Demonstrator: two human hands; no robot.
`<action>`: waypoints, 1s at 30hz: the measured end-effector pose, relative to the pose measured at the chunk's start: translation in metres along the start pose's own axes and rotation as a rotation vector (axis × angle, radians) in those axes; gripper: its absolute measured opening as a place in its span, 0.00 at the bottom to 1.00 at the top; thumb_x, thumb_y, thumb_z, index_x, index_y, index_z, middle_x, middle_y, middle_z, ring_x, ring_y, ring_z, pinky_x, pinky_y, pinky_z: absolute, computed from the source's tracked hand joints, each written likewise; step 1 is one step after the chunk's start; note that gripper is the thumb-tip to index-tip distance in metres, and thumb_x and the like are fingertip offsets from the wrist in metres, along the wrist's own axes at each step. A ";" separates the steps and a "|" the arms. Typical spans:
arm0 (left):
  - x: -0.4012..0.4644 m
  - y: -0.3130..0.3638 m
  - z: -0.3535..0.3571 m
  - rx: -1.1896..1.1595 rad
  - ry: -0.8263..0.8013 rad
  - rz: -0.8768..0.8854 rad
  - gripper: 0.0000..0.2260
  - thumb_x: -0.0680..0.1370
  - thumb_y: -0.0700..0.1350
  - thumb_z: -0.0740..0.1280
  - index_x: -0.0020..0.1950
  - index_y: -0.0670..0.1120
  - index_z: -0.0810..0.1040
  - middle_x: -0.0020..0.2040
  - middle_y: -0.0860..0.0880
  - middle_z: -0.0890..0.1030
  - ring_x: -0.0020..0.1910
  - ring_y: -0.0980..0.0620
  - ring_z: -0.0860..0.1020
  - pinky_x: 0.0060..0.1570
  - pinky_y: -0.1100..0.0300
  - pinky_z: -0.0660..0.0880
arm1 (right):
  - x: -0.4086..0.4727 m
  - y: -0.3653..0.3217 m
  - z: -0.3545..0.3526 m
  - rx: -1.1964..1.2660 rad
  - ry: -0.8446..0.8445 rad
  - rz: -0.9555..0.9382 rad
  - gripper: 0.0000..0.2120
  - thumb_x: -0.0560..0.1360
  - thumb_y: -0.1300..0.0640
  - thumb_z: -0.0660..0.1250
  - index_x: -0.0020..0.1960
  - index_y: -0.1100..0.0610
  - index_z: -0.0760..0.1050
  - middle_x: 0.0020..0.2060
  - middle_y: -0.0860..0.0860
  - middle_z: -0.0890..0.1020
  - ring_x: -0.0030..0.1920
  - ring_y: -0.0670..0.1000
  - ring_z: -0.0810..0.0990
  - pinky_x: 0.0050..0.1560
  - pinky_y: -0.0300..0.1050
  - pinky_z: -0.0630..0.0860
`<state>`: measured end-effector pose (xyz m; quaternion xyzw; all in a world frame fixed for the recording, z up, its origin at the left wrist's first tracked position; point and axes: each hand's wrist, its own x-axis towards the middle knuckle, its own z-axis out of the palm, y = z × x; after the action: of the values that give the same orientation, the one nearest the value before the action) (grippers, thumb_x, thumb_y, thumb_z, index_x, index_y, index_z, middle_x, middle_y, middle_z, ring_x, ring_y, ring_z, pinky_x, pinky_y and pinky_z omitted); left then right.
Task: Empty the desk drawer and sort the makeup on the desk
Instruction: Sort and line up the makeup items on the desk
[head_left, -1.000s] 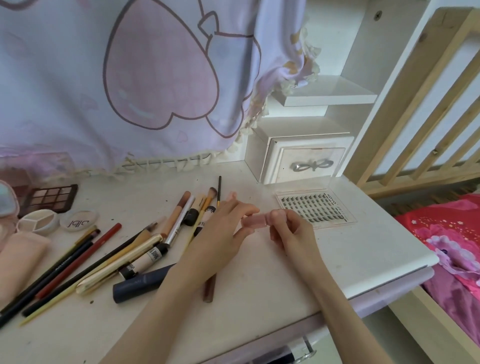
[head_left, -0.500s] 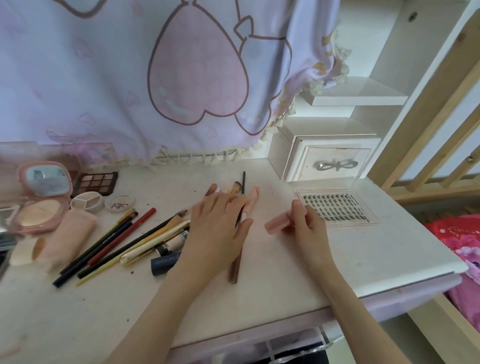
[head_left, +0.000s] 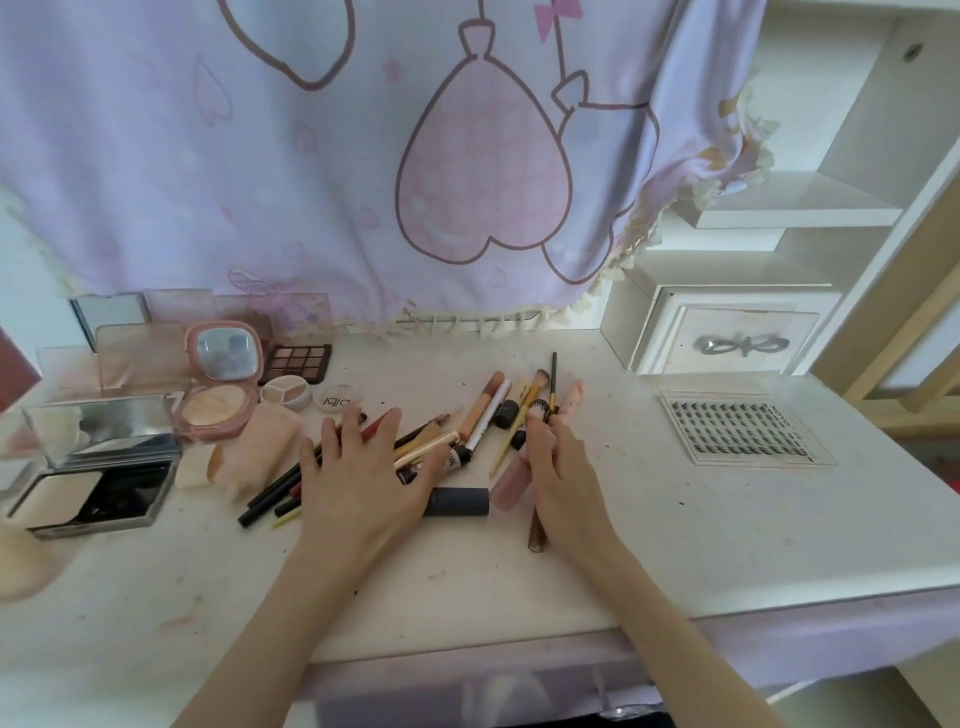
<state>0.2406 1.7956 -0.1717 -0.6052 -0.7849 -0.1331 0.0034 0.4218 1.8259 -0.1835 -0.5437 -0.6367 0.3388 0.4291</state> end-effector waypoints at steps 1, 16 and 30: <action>0.000 0.000 0.002 0.000 0.013 -0.005 0.41 0.64 0.71 0.34 0.72 0.57 0.59 0.73 0.45 0.60 0.72 0.43 0.56 0.70 0.45 0.52 | -0.001 -0.001 0.002 -0.001 0.010 -0.001 0.17 0.78 0.40 0.49 0.46 0.50 0.69 0.40 0.47 0.72 0.44 0.52 0.71 0.47 0.45 0.67; 0.051 0.072 0.038 -0.037 0.043 0.086 0.29 0.74 0.52 0.38 0.70 0.47 0.66 0.72 0.41 0.63 0.70 0.40 0.61 0.69 0.46 0.55 | 0.077 0.005 -0.008 -0.121 0.097 0.041 0.11 0.80 0.51 0.54 0.42 0.55 0.66 0.40 0.50 0.72 0.52 0.50 0.71 0.47 0.46 0.69; 0.106 0.085 0.045 -0.266 0.286 0.313 0.20 0.78 0.46 0.46 0.58 0.47 0.76 0.60 0.48 0.77 0.67 0.47 0.69 0.65 0.43 0.59 | 0.099 0.008 -0.024 0.217 0.333 -0.082 0.23 0.77 0.38 0.56 0.36 0.56 0.65 0.30 0.60 0.71 0.35 0.57 0.71 0.45 0.55 0.72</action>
<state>0.2999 1.9254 -0.1803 -0.6896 -0.6485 -0.3176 0.0552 0.4429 1.9236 -0.1632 -0.5164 -0.5382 0.2933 0.5980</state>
